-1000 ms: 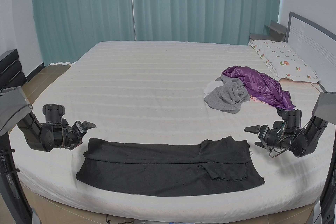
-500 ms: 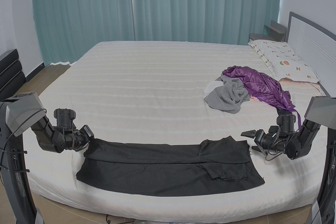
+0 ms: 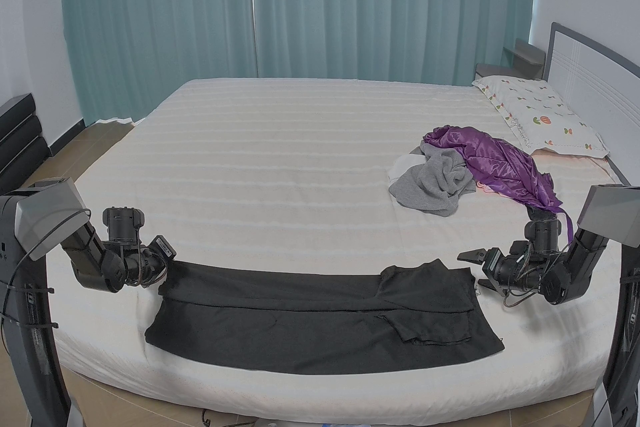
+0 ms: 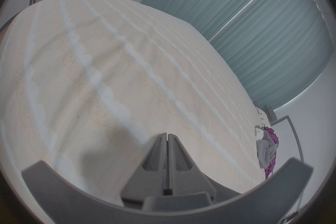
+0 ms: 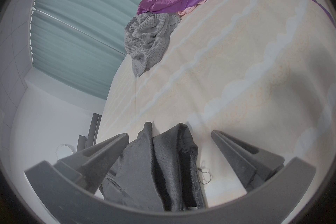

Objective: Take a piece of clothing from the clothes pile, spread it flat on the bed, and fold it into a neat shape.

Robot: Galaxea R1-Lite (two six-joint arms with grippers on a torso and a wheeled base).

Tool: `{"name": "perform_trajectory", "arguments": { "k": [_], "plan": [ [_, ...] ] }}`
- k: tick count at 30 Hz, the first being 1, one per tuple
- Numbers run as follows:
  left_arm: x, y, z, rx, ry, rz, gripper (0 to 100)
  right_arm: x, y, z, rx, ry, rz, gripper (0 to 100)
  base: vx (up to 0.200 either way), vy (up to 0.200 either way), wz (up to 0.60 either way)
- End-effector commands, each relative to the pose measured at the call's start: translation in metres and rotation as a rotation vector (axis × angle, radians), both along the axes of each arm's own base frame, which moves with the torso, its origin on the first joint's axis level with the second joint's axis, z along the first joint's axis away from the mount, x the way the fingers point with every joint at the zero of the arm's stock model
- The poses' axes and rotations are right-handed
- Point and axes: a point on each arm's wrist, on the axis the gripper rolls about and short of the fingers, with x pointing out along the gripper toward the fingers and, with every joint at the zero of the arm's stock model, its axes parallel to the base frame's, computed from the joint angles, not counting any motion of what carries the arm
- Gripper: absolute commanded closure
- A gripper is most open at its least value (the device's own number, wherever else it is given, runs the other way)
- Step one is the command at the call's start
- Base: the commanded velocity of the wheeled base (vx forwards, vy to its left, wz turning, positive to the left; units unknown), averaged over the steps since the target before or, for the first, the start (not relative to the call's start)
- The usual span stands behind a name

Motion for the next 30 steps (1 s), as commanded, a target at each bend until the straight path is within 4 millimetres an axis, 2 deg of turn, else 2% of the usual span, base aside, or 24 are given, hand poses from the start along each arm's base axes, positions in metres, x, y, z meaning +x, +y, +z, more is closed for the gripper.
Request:
{"name": "perform_trajectory", "arguments": {
  "k": [1, 7, 8, 14, 30],
  "plan": [
    [0.0, 0.0, -0.003, -0.002, 0.006, -0.002, 100, 0.002, 0.001, -0.003, -0.008, 0.001, -0.007, 0, 0.0, 0.0, 0.0],
    [0.0, 0.0, -0.004, -0.003, 0.01, -0.001, 100, 0.009, 0.008, -0.007, -0.023, -0.005, -0.005, 0, 0.0, 0.0, 0.0],
    [0.0, 0.0, -0.004, -0.003, 0.01, -0.001, 100, 0.009, 0.009, -0.008, -0.025, -0.002, -0.004, 100, 0.0, 0.0, 0.0],
    [-0.001, 0.0, -0.005, -0.002, 0.013, -0.002, 100, 0.016, 0.015, -0.017, -0.07, -0.002, -0.041, 100, 0.0, 0.0, 0.0],
    [-0.001, -0.001, -0.005, -0.007, 0.013, -0.002, 100, 0.019, 0.005, -0.01, -0.038, -0.032, -0.102, 100, 0.0, 0.0, 0.0]
  ]
}}
